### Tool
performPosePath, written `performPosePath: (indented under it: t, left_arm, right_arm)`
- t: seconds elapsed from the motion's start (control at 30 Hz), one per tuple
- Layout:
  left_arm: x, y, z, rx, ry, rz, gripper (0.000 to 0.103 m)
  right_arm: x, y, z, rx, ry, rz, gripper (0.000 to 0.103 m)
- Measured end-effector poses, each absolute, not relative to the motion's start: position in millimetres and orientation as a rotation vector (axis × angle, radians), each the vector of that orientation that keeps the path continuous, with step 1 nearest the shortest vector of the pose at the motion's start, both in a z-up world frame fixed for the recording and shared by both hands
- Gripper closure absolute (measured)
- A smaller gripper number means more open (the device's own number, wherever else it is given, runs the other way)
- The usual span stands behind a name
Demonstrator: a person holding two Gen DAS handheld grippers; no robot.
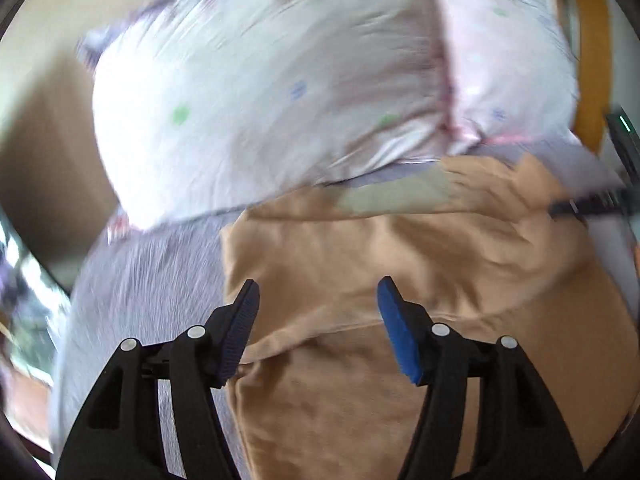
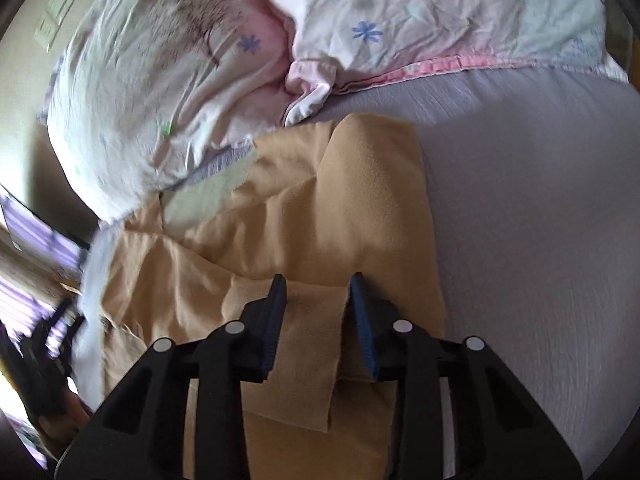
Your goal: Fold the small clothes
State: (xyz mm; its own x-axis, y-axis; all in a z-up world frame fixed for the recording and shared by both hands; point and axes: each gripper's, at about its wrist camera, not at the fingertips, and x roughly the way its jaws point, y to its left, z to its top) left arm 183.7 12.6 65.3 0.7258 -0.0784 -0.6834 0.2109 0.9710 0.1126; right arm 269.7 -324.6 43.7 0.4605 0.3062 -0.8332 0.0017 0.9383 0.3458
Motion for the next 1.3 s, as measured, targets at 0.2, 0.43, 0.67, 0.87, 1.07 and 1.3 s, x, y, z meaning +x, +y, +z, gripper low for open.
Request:
performPosePath:
  t: [0.2, 0.43, 0.67, 0.87, 1.07, 1.3]
  left_arm:
    - [202, 45, 32, 0.053, 0.887, -0.136, 0.040]
    - [216, 41, 17, 0.076, 0.911, -0.105, 0.038]
    - [222, 45, 15, 0.052, 0.901, -0.104, 0.034]
    - [201, 57, 31, -0.008, 0.878, -0.161, 0.035]
    - [87, 114, 75, -0.120, 0.753, -0.483, 0.032]
    - [-38, 162, 47, -0.151, 0.811, -0.616, 0.022]
  right_arm:
    - [250, -309, 81, 0.155, 0.886, 0.180, 0.100]
    - [303, -321, 62, 0.103, 0.942, 0.015, 0.092]
    - [271, -303, 69, 0.228, 0.917, 0.251, 0.065]
    - [255, -306, 56, 0.257, 1.005, 0.278, 0.049]
    - [127, -334, 109, 0.302, 0.858, 0.643, 0.020]
    - [-39, -364, 84, 0.285, 0.955, 0.784, 0.014]
